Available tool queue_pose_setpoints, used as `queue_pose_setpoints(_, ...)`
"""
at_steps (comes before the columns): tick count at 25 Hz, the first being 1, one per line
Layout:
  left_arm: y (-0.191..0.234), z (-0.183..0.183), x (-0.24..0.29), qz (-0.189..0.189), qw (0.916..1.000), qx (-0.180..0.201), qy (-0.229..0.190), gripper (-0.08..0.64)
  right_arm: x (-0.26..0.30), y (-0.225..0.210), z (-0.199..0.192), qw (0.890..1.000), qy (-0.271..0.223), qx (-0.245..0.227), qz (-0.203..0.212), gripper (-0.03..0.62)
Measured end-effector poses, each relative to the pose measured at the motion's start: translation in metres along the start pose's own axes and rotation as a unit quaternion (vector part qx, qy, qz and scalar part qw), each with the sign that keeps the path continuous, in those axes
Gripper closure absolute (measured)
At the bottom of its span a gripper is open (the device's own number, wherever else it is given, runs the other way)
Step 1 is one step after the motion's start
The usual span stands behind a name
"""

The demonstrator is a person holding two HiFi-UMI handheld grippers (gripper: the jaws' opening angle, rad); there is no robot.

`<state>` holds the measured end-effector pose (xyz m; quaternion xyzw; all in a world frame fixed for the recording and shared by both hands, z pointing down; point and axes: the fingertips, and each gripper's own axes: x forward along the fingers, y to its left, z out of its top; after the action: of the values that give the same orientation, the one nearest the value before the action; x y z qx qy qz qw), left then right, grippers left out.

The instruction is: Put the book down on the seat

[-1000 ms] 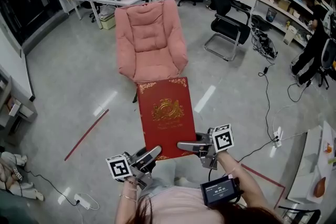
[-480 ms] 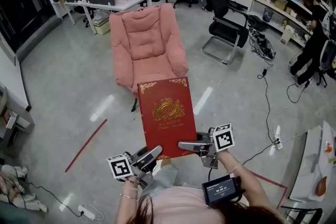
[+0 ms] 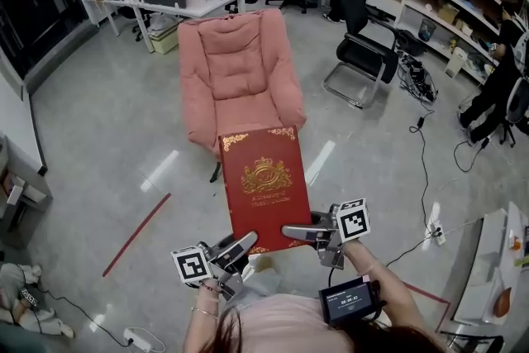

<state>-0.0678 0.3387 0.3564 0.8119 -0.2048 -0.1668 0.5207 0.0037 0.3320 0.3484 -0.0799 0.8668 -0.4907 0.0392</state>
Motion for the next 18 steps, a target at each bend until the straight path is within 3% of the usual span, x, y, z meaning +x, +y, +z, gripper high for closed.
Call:
queue_pose_setpoints(3, 0.010, 0.013, -0.002, 0.000, 1.0000, -0.008, -0.001, 0.319, 0.011, -0.009, 0.008, 1.000, 0.005, 0.002, -0.004, 0.310)
queue_pose_setpoints(6, 0.021, 0.023, 0.000, -0.005, 0.9992, -0.040, -0.007, 0.319, 0.020, -0.018, 0.019, 1.000, 0.004, 0.002, -0.006, 0.310)
queue_pose_setpoints(10, 0.032, 0.051, 0.005, -0.005, 0.9997, -0.023, -0.001, 0.319, 0.035, -0.030, 0.040, 1.000, 0.002, 0.003, -0.010, 0.310)
queue_pose_setpoints(18, 0.053, 0.069, 0.012, -0.013, 0.9981, -0.058, -0.015, 0.319, 0.047, -0.050, 0.059, 1.000, 0.007, 0.006, -0.016, 0.310)
